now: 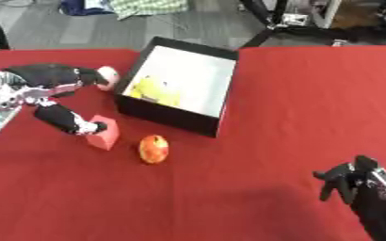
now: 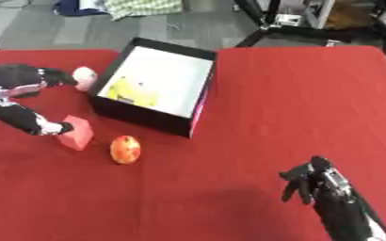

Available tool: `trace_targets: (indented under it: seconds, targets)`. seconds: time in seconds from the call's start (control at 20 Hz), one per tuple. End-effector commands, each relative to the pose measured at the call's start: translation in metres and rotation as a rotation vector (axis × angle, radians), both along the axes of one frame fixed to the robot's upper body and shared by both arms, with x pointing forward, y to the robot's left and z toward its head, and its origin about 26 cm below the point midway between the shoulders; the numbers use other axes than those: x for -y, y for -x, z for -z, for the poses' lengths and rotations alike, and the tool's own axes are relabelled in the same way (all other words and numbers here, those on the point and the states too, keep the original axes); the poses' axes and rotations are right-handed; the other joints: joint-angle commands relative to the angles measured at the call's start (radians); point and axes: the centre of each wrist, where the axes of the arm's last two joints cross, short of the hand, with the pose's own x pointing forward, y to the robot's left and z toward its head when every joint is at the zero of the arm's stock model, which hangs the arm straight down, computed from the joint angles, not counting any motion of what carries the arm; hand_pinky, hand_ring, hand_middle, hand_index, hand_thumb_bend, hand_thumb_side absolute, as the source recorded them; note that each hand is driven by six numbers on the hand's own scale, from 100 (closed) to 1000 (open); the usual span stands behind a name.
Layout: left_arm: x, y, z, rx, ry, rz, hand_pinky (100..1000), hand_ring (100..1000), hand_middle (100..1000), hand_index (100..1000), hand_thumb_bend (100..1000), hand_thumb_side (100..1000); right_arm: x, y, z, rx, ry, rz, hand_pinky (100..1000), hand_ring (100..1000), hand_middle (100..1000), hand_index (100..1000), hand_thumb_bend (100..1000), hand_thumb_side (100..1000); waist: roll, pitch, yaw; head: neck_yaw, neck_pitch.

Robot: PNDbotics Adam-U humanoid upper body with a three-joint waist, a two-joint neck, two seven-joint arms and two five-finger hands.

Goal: Pick up objects on the table and place them in the box.

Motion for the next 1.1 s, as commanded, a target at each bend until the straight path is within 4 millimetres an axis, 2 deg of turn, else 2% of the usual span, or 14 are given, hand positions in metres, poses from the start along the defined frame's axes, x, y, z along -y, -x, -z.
trace_targets:
  seconds: [0.05, 0.1, 0.2, 0.65, 0.9, 1.1]
  targets:
    - [-0.002, 0.003, -0.026, -0.012, -0.084, 0.019, 916, 909, 959, 1000, 502, 673, 0.002, 0.0, -0.003, 0.007, 0.019, -0.003, 869, 418, 199, 562, 100, 1000, -0.001, -0.027, -0.002, 0.002, -0.002]
    - [-0.001, 0.003, -0.028, -0.027, -0.105, 0.025, 917, 911, 958, 1000, 531, 668, 0.002, 0.0, -0.003, 0.007, 0.02, -0.004, 869, 418, 199, 562, 100, 1000, -0.001, -0.027, -0.003, 0.002, -0.002]
    - [0.002, 0.002, -0.028, -0.051, -0.137, 0.035, 916, 912, 956, 1000, 521, 656, 0.002, 0.0, -0.003, 0.007, 0.02, -0.005, 870, 418, 199, 563, 100, 1000, -0.001, -0.027, -0.005, 0.002, -0.002]
    - [0.003, -0.013, -0.002, -0.124, -0.229, 0.054, 910, 907, 936, 1000, 549, 641, 0.001, 0.0, -0.003, 0.005, 0.021, -0.008, 872, 418, 199, 562, 100, 1000, -0.001, -0.025, -0.009, 0.002, -0.002]
    - [0.004, -0.019, 0.007, -0.139, -0.245, 0.058, 907, 901, 925, 1000, 527, 623, 0.0, 0.0, -0.003, 0.002, 0.022, -0.011, 872, 418, 199, 562, 100, 1000, -0.002, -0.024, -0.009, 0.001, -0.002]
    - [0.007, -0.023, 0.009, -0.128, -0.232, 0.055, 899, 888, 910, 1000, 478, 565, 0.0, -0.001, -0.003, 0.002, 0.021, -0.013, 872, 418, 199, 562, 100, 1000, -0.002, -0.024, -0.009, -0.001, -0.002]
